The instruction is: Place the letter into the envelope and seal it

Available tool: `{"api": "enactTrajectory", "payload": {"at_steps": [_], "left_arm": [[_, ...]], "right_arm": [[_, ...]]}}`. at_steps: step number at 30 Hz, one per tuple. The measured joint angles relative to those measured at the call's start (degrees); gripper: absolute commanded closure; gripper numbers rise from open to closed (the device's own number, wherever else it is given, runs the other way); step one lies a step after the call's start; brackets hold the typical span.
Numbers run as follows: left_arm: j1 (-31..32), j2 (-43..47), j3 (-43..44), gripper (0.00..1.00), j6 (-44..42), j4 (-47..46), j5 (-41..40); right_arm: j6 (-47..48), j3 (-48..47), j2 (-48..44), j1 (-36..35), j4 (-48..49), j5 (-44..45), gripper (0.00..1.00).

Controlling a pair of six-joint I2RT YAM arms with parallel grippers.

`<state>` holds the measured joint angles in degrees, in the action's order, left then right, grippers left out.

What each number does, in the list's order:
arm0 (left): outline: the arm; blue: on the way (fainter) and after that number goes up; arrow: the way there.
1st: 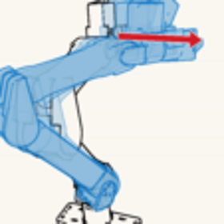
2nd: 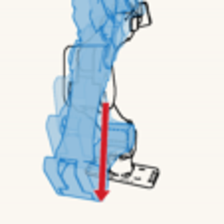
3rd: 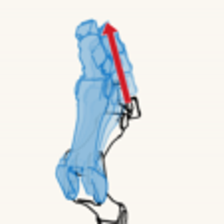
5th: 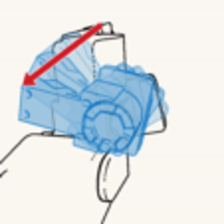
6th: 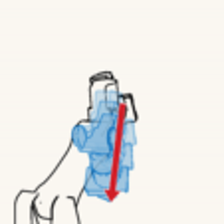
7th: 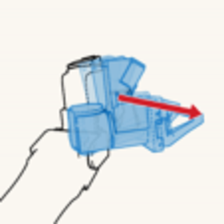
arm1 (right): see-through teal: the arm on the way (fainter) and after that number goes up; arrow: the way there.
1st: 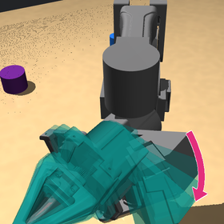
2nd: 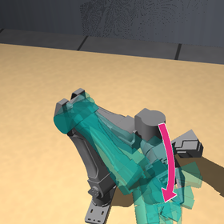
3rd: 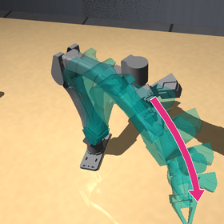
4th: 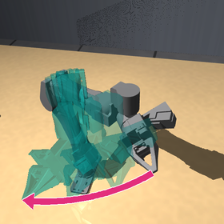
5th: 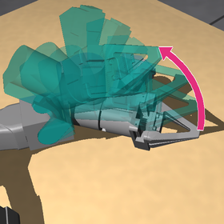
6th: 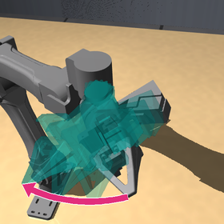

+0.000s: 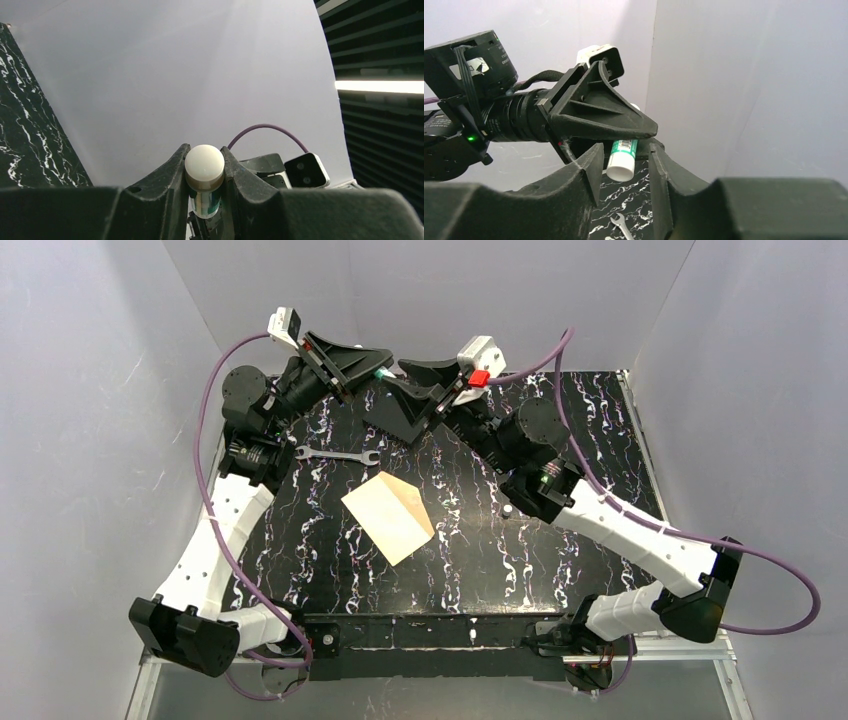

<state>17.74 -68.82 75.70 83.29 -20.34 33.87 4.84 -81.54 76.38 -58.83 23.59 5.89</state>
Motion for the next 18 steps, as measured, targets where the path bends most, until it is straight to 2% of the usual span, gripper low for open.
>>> {"api": "enactTrajectory", "payload": {"at_steps": [2,6,8,14,18], "left_arm": [[0.0,0.2,0.0,1.0,1.1,0.0,-0.5],[0.0,0.6,0.0,1.0,2.8,0.0,-0.6],[0.0,0.8,0.0,1.0,3.5,0.0,-0.7],[0.0,1.0,0.0,1.0,4.5,0.0,-1.0],[-0.2,1.1,0.0,1.0,4.7,0.0,-1.0]], "right_arm": [[1.1,0.1,0.1,-0.5,0.9,0.7,0.59],[2.7,0.1,0.5,-1.1,1.5,1.1,0.47],[3.6,0.1,0.9,-1.2,1.6,1.0,0.45],[5.7,-0.2,3.2,-1.3,1.2,0.8,0.57],[6.0,-0.5,4.0,-1.3,0.5,1.1,0.53]]}}
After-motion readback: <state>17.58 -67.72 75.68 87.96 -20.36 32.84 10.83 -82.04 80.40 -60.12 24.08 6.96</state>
